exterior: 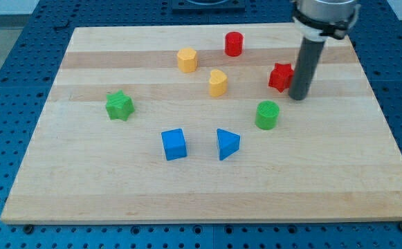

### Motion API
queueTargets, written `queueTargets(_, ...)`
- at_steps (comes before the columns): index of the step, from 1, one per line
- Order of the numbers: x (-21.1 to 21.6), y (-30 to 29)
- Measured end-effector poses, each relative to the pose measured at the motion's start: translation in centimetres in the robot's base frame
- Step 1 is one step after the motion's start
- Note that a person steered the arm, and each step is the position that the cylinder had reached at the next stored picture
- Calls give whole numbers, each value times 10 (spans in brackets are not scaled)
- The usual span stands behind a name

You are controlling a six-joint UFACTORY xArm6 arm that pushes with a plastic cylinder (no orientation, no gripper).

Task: Nudge the red star slightly left

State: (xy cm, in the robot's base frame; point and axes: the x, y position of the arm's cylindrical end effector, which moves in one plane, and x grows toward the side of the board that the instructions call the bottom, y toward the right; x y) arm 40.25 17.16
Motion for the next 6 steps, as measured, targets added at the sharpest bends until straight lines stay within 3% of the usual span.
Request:
queueTargets(1,-11,35)
queueTargets(3,-67,36)
queueTargets(6,-60,-16)
